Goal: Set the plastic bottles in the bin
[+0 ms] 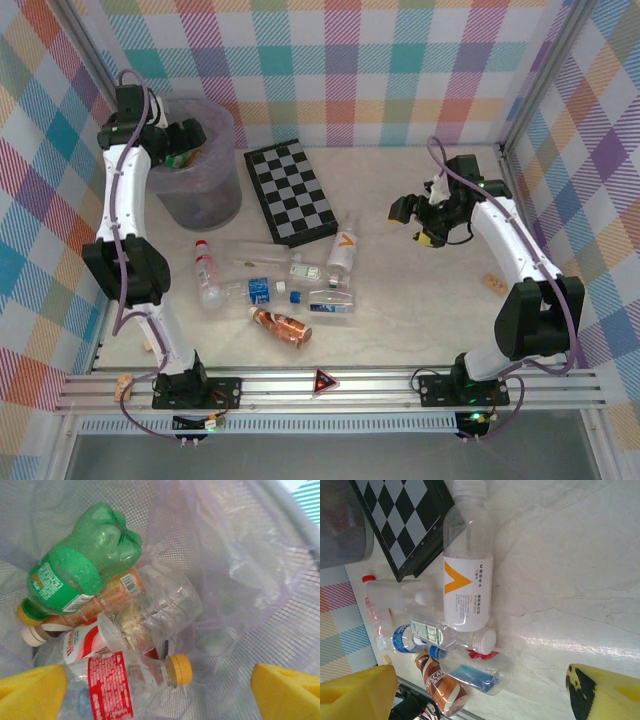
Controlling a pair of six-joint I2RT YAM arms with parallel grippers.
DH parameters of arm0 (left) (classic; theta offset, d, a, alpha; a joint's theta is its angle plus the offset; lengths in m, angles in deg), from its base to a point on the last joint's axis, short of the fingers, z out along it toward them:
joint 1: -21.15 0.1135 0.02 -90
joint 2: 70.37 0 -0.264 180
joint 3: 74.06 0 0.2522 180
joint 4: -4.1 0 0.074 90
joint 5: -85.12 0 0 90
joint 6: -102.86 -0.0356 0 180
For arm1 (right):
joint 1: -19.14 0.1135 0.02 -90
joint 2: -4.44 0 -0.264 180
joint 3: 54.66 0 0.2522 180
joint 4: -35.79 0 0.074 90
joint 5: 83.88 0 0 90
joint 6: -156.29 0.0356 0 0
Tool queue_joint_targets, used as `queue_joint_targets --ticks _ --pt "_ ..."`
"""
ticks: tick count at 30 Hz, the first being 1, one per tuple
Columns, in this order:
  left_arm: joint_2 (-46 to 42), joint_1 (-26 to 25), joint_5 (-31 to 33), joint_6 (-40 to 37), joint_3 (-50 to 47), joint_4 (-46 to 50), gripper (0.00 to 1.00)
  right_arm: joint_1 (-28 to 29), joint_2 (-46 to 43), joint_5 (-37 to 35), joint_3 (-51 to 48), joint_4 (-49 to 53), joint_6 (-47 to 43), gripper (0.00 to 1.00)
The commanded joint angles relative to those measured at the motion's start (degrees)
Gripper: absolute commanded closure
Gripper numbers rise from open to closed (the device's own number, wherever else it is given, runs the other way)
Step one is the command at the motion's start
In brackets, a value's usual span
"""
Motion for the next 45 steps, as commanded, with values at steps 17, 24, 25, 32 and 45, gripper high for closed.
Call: queue_joint_targets --ticks 17,24,25,32,45 --pt "-31.82 -8.74 -3.28 7.67 -23.45 -6.43 0.00 8.12 7.49 -4.07 -0.84 -11.46 12.58 0.13" --pt "-40.06 -23.52 3.46 14.33 -39.11 -11.32 0.00 11.95 18.32 -3.82 4.87 -15.87 14.08 0.13" --pt "-40.49 -25.78 4.91 15.25 -40.85 -11.56 0.00 12.16 19.50 -3.56 5.39 -16.59 14.29 0.13" --pt "-42.71 -36.71 6.65 21.29 -51.89 -17.25 0.00 13.09 27.26 -1.06 8.77 -19.62 16.65 0.10" --pt "-39.85 -41.21 5.97 21.16 -51.74 -17.80 0.00 13.17 33.32 -0.77 8.55 -26.45 21.29 0.12"
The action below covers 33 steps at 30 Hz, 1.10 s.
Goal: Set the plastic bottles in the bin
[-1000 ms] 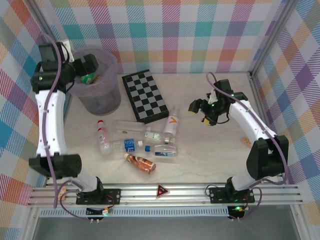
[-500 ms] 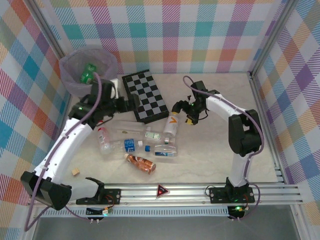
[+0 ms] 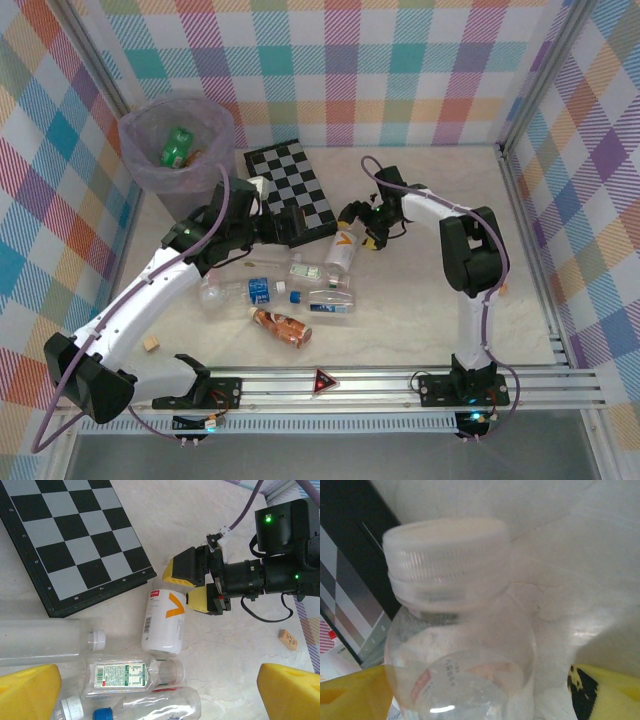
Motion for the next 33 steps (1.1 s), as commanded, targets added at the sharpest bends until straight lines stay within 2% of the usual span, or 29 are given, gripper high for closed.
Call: queue_joint_targets --ticks 1,13,19,23,27,30,33 --pt "0.95 -0.37 -0.82 0.33 0.73 -1.23 0.00 0.36 1.82 1.15 0.88 -1.81 1.82 0.13" --pt "1.60 -0.77 -0.12 1.18 0.18 -2.76 0.00 -0.21 -0.48 -1.50 1.58 3.52 -0.07 0.32" --pt "3.43 -0.77 -1.31 1.17 1.30 -3.13 0.00 -2.31 -5.71 -2.24 -0.57 6.57 -2.02 0.39" --pt "5.26 -0.95 -4.54 1.15 2.23 -4.93 0.00 -4.94 -11.05 -1.31 -2.24 8.96 -4.26 0.43" --pt "8.05 -1.89 -10.92 0.45 4.09 -7.93 0.00 -6.65 -15.78 1.33 -1.47 12.64 -9.64 0.43" --pt "11.82 -4.04 -15.11 -1.54 7.23 -8.29 0.00 -6.68 -16.42 4.55 2.56 17.74 -14.32 0.43" --pt "15.87 -6.58 -17.15 -2.50 10.02 -9.25 0.00 -6.42 -17.99 2.88 4.28 20.14 -15.95 0.46"
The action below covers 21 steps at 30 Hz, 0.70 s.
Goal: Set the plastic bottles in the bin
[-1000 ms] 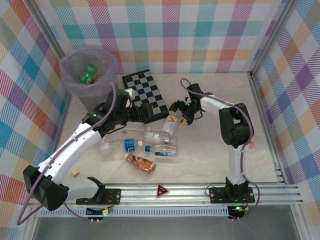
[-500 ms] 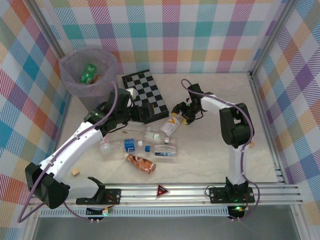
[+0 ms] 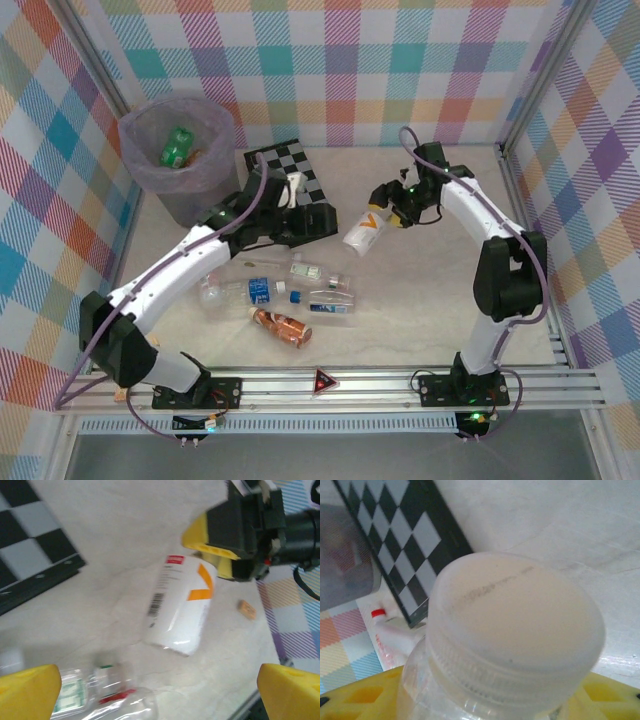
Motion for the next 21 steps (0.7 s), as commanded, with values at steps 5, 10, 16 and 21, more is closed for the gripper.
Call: queue_joint_targets --ticks 5,10,16,21 --pt "10.70 -7.02 -2.29 -5.60 11.65 1.65 0.00 1.49 -4.44 6.47 2.16 4.68 -5.16 0.45" --pt "15.84 -8.62 -1.51 -6.35 15.33 2.67 0.00 1.79 -5.42 11.01 2.16 3.34 -4.25 0.44" --pt "17.49 -9.07 2.19 -7.12 16.14 3.94 0.00 2.28 -6.58 14.21 1.81 1.72 -3.38 0.43" --pt "17.64 -9.08 2.84 -7.22 15.07 3.28 0.03 2.44 -6.89 14.95 1.70 0.60 -2.64 0.43"
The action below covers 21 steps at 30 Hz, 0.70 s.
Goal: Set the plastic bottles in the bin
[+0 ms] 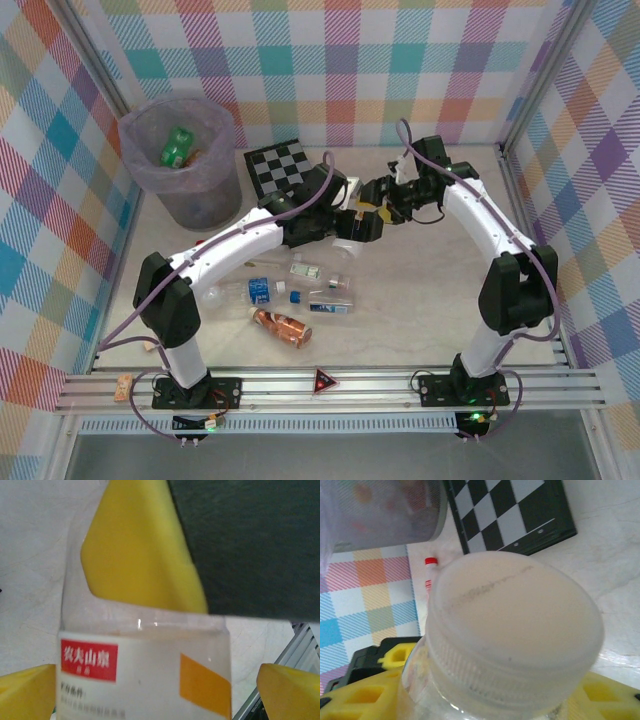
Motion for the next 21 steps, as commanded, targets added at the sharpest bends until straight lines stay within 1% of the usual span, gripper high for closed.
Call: queue_joint_targets --ticks 1,4,6,7,9,10,16,21 --pt "0.21 -0.49 0.94 -1.33 -0.18 0.49 0.06 0.37 -1.66 3.04 0.83 -1.42 0.48 0.43" --pt "-0.11 -0.49 1.11 -1.11 -0.92 0.00 0.17 0.33 -1.58 2.70 0.88 -1.37 0.57 0.43" --pt "-0.37 -0.49 1.39 -0.98 -1.10 0.08 0.27 0.38 -1.45 2.49 0.74 -1.50 0.65 0.42" --pt "-0.53 -0.50 1.47 -0.98 -1.13 0.19 0.30 0.38 -1.44 2.41 0.65 -1.48 0.73 0.42" --pt "-0.73 -0.49 1.68 -1.00 -1.26 0.21 0.39 0.37 -1.37 2.35 0.60 -1.74 0.96 0.40" --pt "-0.92 -0.49 1.88 -0.98 -1.38 0.20 0.41 0.38 -1.45 2.44 0.57 -2.00 1.25 0.38" --pt "-1.62 -0.49 3.26 -0.87 -2.98 -0.18 0.41 -0.61 -1.26 1.85 3.53 1.55 1.91 0.26" --pt "-2.07 -0.40 3.83 -0.19 -4.33 -1.38 0.41 -3.38 -4.25 -0.32 5.23 6.03 0.27 0.23"
